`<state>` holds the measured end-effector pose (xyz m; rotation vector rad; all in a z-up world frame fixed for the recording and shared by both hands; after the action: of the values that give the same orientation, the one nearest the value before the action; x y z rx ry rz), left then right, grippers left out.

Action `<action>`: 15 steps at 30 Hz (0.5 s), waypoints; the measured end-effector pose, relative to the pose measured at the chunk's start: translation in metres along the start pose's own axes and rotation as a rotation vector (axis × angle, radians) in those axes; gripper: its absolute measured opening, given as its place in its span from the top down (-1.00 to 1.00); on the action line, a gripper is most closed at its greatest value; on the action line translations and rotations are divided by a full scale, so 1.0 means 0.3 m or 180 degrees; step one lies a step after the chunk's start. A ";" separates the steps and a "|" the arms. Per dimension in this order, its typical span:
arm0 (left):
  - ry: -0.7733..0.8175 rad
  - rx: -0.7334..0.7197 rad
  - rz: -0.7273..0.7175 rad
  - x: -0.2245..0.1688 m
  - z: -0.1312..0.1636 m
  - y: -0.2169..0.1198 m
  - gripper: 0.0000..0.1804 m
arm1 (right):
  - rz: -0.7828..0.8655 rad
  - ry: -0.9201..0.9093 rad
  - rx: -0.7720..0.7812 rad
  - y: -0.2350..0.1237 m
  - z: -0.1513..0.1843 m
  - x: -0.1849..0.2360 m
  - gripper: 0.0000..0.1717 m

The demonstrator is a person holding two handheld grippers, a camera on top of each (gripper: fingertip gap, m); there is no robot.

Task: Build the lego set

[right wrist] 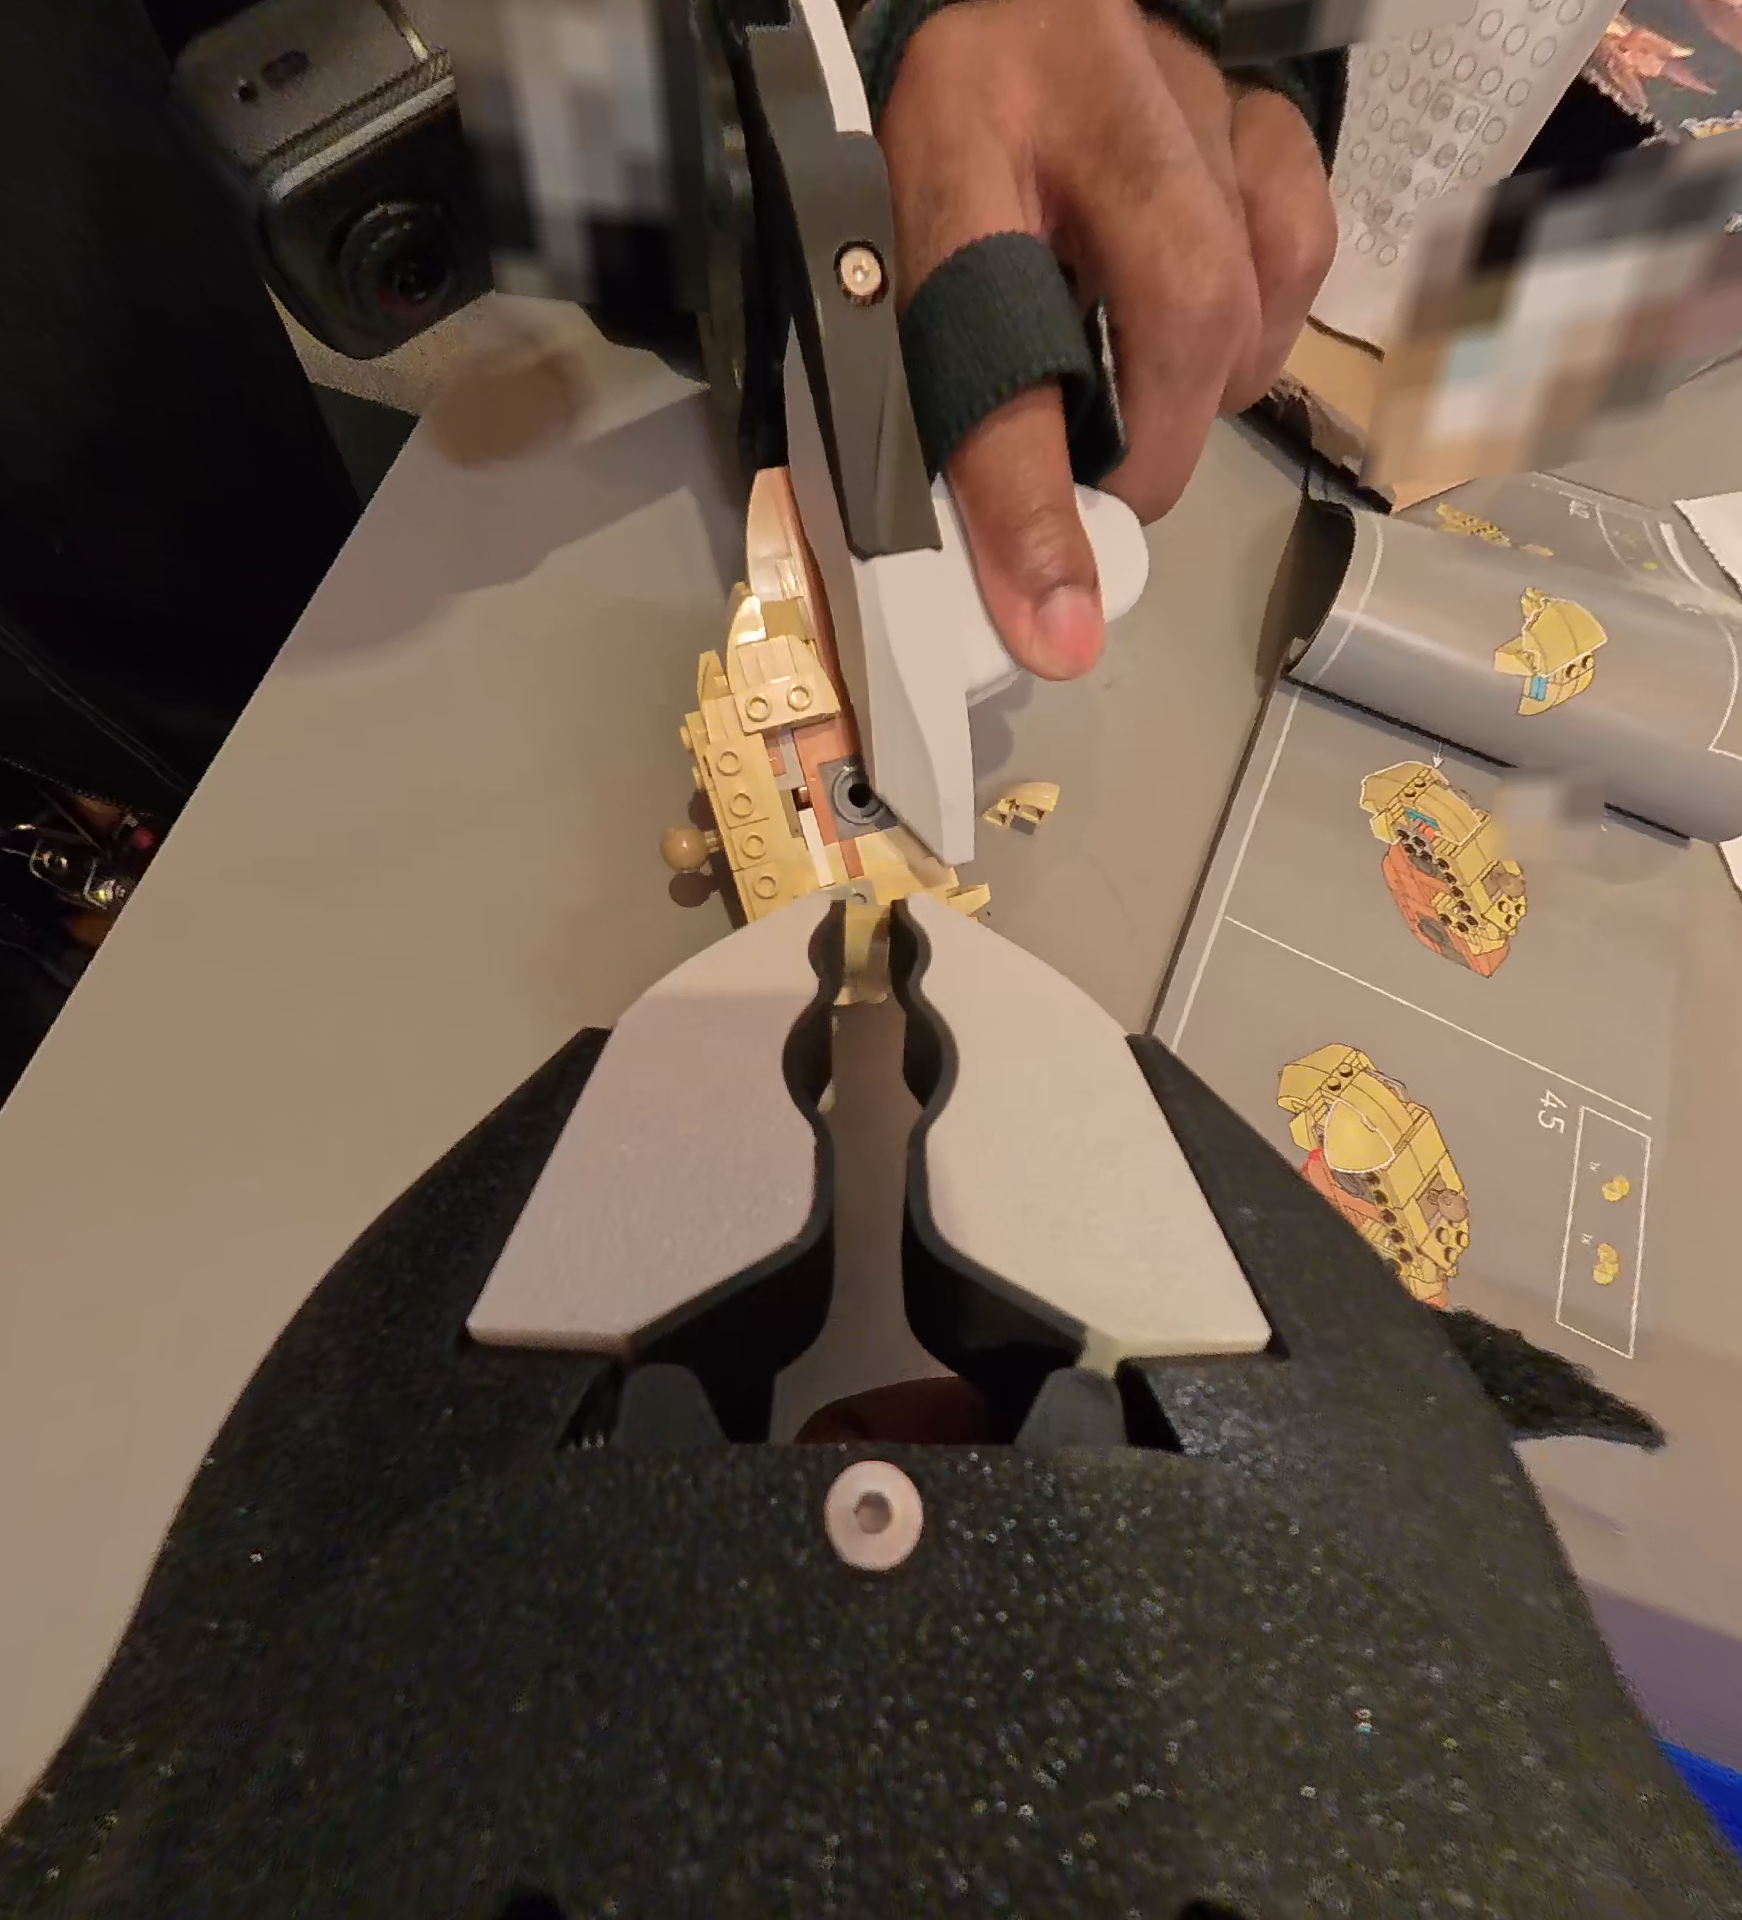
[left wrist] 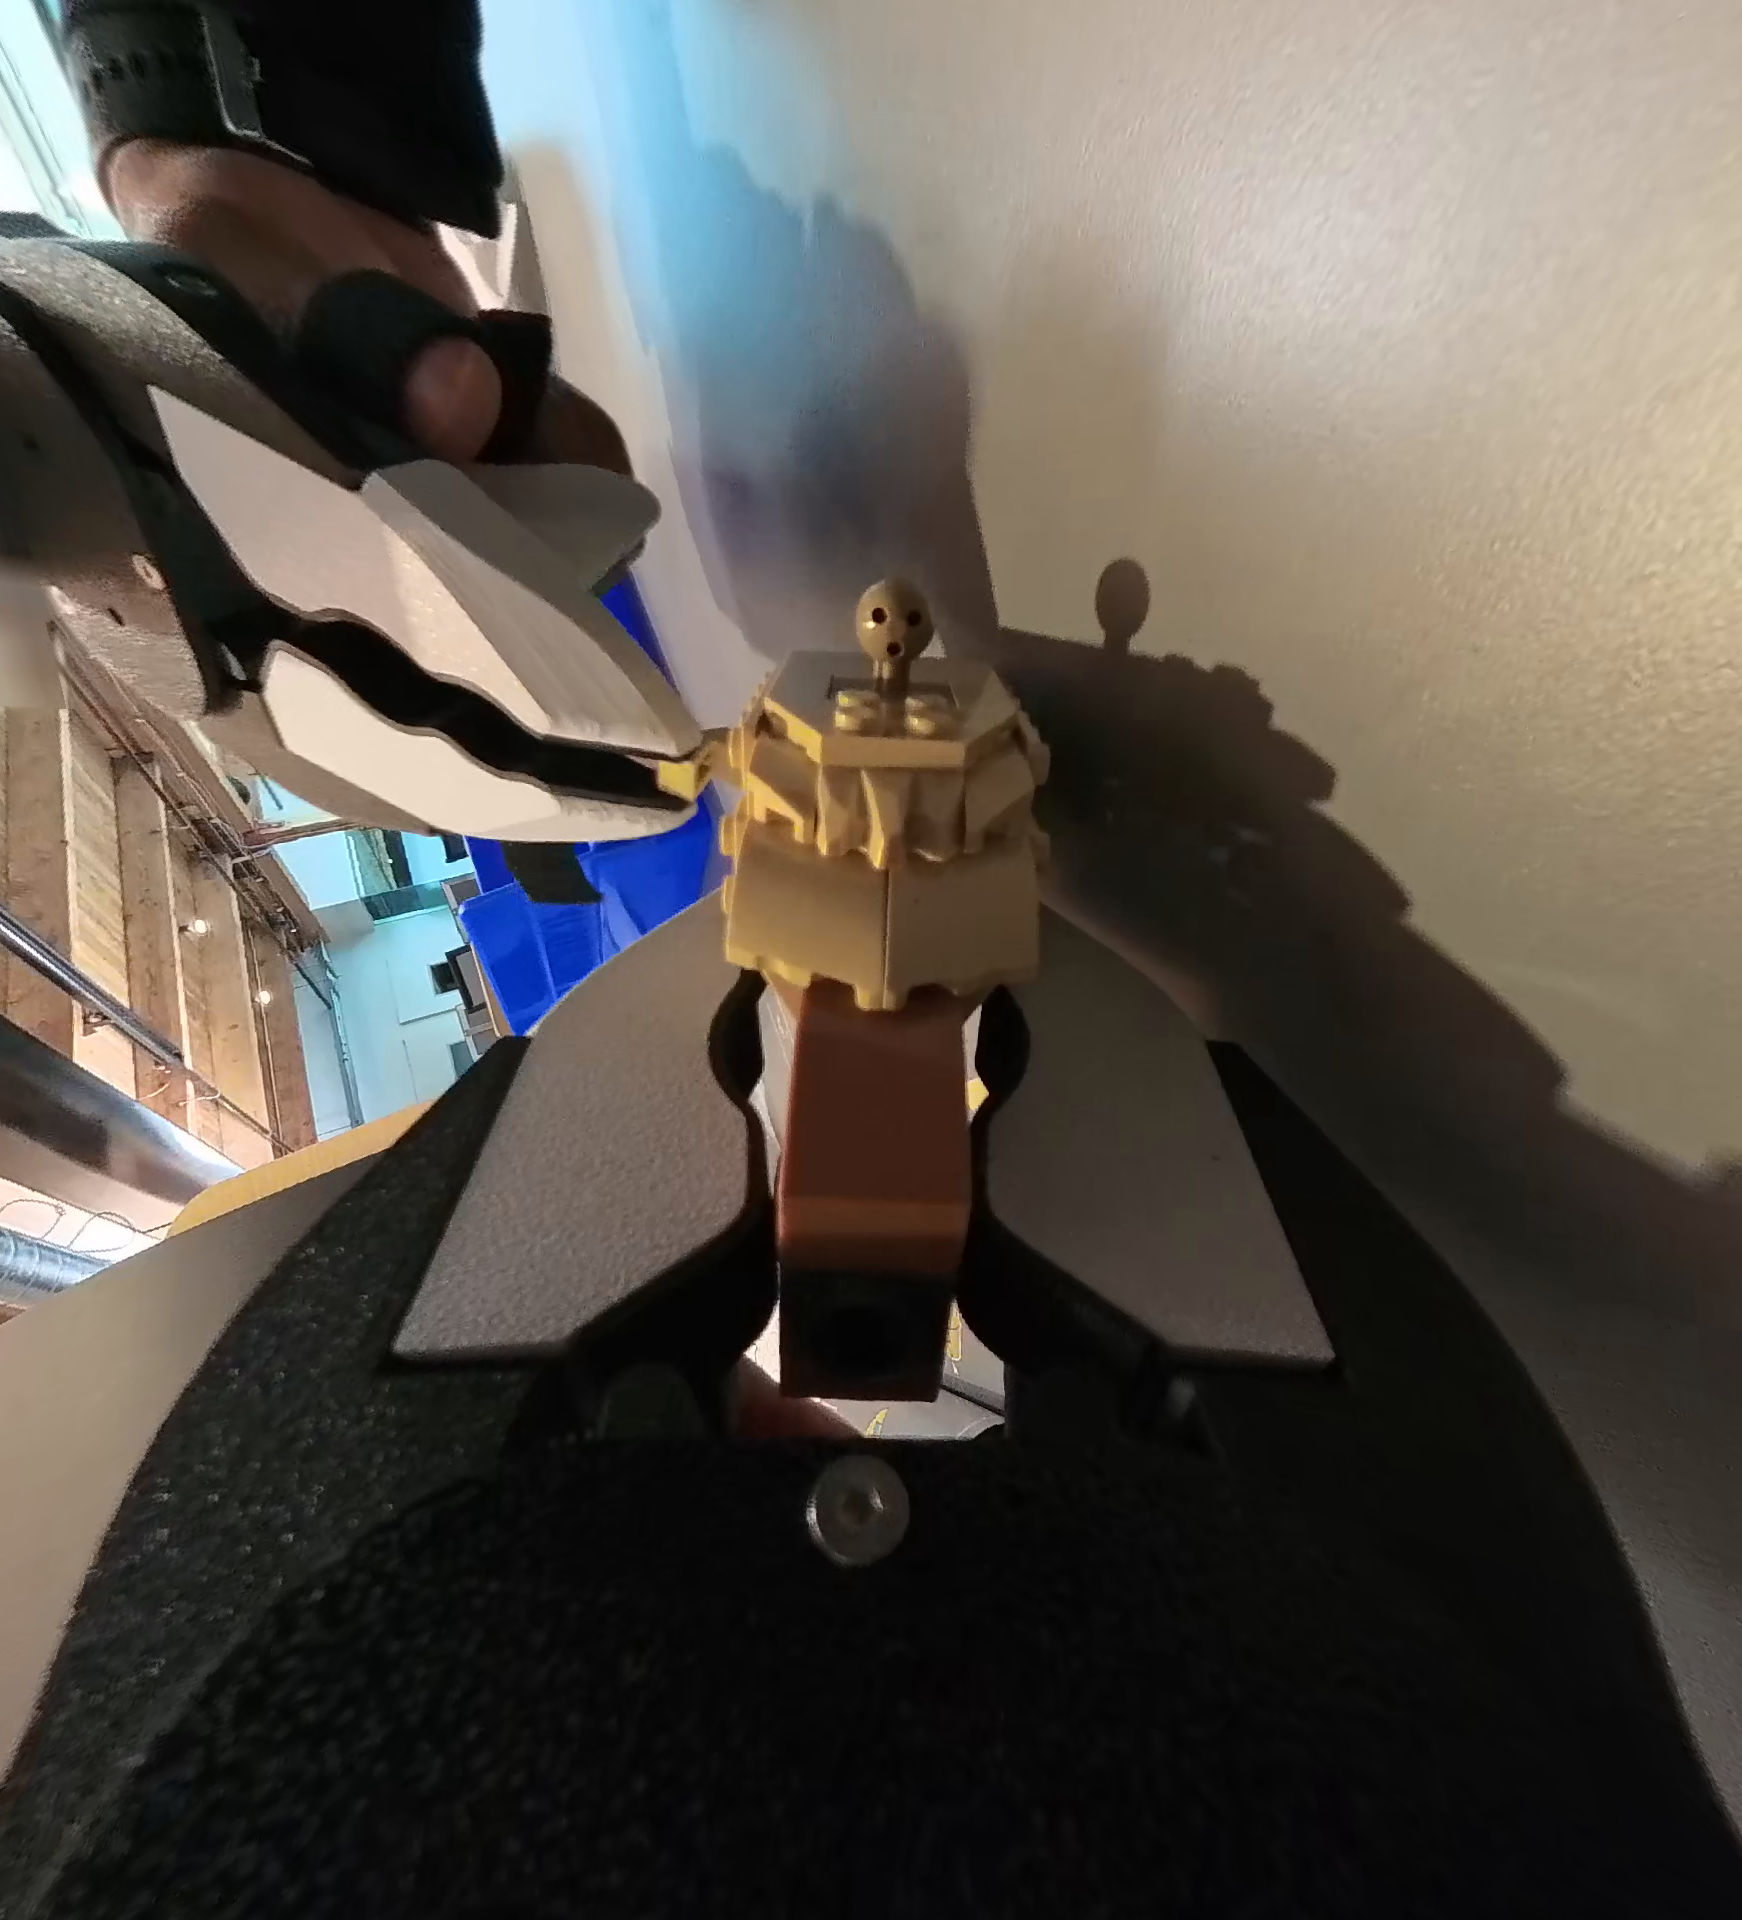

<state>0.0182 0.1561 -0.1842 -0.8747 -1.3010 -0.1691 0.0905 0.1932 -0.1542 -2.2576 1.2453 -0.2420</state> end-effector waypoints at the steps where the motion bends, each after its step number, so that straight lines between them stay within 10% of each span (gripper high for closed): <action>1: 0.0001 -0.0001 -0.0001 0.000 -0.001 0.000 0.59 | -0.0005 0.0015 -0.0013 0.001 0.003 0.000 0.91; 15: -0.0082 -0.0074 -0.0026 -0.003 -0.003 -0.002 0.58 | -0.0239 0.0335 -0.0721 -0.028 -0.036 0.006 0.91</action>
<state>0.0183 0.1548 -0.1847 -0.8939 -1.3291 -0.1803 0.0934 0.1913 -0.1408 -2.5170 1.2999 -0.2621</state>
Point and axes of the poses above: each gripper's, where its closed fingertips meet, y out along the fingers, z out of its underside, x = y × z across the jaws, the point moved 4 cm from there along -y, back along the fingers, and after that the axes turned 2 degrees about -x, right-handed, at the moved point
